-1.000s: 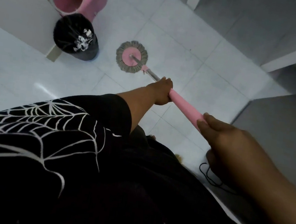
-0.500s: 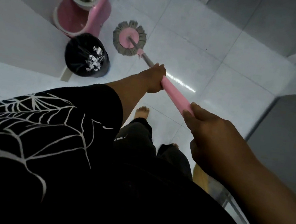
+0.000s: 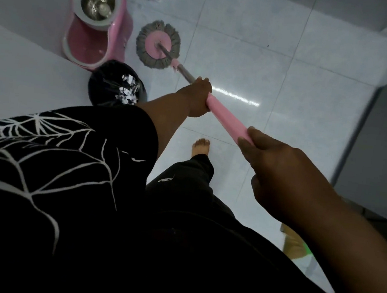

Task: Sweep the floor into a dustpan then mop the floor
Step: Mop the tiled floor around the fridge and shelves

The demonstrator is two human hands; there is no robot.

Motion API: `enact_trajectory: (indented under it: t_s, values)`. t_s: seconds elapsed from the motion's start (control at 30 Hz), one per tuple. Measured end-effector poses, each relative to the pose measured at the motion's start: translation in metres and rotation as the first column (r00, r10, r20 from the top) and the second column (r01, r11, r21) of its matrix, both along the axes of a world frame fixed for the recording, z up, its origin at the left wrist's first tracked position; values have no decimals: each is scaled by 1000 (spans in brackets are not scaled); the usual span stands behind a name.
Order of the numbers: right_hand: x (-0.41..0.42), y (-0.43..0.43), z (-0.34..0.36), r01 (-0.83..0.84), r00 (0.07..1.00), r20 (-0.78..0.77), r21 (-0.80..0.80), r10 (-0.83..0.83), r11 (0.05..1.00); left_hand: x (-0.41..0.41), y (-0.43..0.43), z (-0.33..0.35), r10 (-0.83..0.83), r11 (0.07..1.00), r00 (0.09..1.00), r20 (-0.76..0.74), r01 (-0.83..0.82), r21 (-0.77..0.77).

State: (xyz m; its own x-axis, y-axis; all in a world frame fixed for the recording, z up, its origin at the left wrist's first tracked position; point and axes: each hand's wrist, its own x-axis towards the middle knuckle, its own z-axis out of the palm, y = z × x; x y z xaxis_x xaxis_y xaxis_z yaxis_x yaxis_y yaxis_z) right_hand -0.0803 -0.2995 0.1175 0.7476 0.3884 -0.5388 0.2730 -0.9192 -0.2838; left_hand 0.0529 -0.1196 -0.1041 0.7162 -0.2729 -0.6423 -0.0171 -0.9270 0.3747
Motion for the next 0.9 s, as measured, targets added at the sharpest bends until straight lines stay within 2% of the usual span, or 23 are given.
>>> enact_trajectory:
  t_s: [0.23, 0.37, 0.57, 0.7, 0.9]
  values:
    - [-99, -3, 10, 91, 995, 43, -41, -89, 995, -82, -18, 15, -165, 982, 986, -13, 163, -93]
    - [-176, 1, 23, 164, 987, 14, -86, -163, 983, -150, -30, 25, -259, 960, 966, -10, 256, -117]
    - [-267, 19, 35, 246, 968, -30, -66, -248, 967, -232, -29, 26, -350, 925, 937, 14, 348, -151]
    - [-290, 42, 41, 297, 953, -45, -61, -300, 953, -247, -14, 23, -424, 899, 906, -12, 419, -124]
    - [-270, 80, 35, 370, 927, -54, -39, -371, 928, -219, 12, 17, -495, 865, 869, -2, 493, -88]
